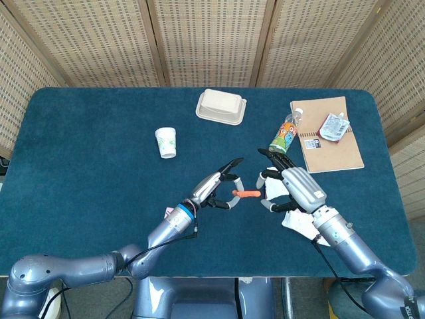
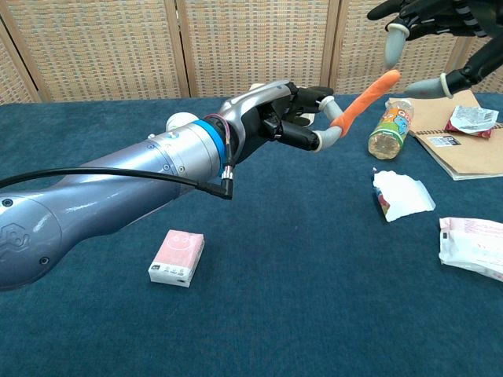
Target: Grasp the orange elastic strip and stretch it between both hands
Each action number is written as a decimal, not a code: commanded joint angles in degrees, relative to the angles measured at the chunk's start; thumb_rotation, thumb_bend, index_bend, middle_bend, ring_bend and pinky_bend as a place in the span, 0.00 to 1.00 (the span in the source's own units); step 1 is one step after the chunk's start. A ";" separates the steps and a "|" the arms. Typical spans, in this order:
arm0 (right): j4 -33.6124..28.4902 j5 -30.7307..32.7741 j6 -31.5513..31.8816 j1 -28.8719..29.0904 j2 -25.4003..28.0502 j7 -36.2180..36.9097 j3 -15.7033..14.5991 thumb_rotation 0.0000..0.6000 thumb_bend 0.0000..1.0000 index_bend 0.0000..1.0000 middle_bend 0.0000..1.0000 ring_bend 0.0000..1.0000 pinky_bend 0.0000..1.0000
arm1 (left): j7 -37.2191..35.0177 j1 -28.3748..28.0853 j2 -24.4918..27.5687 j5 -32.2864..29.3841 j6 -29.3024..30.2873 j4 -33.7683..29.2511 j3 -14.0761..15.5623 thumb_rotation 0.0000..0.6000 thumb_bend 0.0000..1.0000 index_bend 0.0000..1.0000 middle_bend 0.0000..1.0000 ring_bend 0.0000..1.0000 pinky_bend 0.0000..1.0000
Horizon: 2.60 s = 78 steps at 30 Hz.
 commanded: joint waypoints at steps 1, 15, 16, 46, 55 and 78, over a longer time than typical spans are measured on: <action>0.06 0.32 -0.22 0.24 -0.40 -0.29 -0.10 1.00 0.43 0.52 0.10 0.00 0.00 | 0.20 -0.06 -0.11 -0.12 -0.05 0.07 0.11 1.00 0.46 0.71 0.00 0.00 0.00; 0.67 1.54 -0.54 0.85 -1.08 -0.91 -0.16 1.00 0.48 0.54 0.11 0.00 0.00 | 0.66 -0.34 -0.84 -0.45 -0.05 0.19 0.45 1.00 0.46 0.71 0.00 0.00 0.00; 0.66 1.55 -0.55 0.88 -1.11 -0.97 -0.18 1.00 0.48 0.54 0.11 0.00 0.00 | 0.68 -0.36 -0.86 -0.48 -0.05 0.16 0.42 1.00 0.46 0.71 0.00 0.00 0.00; 0.39 1.33 -0.50 1.42 -1.74 -2.36 -0.75 1.00 0.50 0.53 0.11 0.00 0.00 | 0.55 -0.06 0.30 -1.52 -0.77 -1.92 0.05 1.00 0.48 0.70 0.00 0.00 0.00; 1.49 0.12 0.56 1.08 -2.63 -2.43 -1.26 1.00 0.51 0.57 0.12 0.00 0.00 | 0.60 0.05 0.94 -1.47 -0.84 -2.96 0.13 1.00 0.48 0.70 0.00 0.00 0.00; -0.30 2.25 -2.67 1.53 -0.17 3.53 -0.72 1.00 0.51 0.51 0.11 0.00 0.00 | 1.34 -0.26 0.29 -2.86 -1.45 -2.14 -0.16 1.00 0.48 0.70 0.00 0.00 0.00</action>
